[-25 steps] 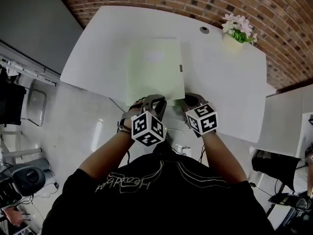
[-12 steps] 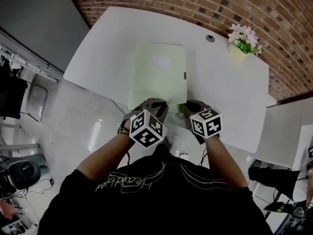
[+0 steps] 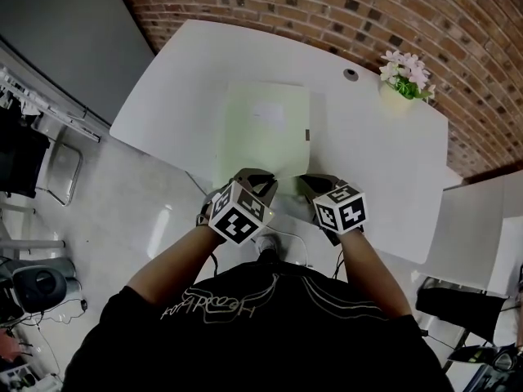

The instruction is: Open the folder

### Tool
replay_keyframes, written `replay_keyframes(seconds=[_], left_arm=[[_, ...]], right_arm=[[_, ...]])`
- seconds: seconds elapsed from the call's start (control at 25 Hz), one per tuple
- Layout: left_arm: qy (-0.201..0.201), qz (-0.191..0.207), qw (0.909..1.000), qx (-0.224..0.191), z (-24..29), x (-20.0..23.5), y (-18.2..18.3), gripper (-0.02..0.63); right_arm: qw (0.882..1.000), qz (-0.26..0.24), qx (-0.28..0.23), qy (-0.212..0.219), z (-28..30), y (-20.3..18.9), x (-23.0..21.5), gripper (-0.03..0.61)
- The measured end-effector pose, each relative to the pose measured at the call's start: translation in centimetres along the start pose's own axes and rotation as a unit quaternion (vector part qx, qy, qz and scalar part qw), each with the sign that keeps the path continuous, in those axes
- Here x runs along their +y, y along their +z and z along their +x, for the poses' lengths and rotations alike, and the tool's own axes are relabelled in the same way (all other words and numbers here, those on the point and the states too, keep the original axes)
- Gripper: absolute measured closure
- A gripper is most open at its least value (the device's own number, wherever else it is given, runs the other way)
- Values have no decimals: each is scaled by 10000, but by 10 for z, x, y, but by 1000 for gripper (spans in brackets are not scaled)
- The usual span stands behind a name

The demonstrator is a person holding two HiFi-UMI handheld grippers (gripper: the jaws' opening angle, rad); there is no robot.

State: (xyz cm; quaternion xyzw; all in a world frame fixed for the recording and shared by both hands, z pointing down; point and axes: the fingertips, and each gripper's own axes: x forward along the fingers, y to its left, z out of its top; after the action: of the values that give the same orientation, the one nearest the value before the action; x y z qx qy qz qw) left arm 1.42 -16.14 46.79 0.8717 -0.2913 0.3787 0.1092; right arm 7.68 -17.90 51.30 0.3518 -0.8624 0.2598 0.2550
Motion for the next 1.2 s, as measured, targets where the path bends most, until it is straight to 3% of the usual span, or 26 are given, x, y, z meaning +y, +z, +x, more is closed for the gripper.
replay_keyframes(seconds=[0.28, 0.6, 1.2], left_arm=[[-40, -270, 9996, -6, -3, 4, 1, 586], [-94, -132, 9999, 8, -5, 5, 1, 586], [134, 83, 9994, -292, -34, 14, 11, 584]], right_arm=[[9999, -26, 68, 115, 2, 0, 1, 578], [9988, -16, 365, 311, 4, 0, 1, 578], [9983, -39, 443, 367, 5, 0, 1, 578]])
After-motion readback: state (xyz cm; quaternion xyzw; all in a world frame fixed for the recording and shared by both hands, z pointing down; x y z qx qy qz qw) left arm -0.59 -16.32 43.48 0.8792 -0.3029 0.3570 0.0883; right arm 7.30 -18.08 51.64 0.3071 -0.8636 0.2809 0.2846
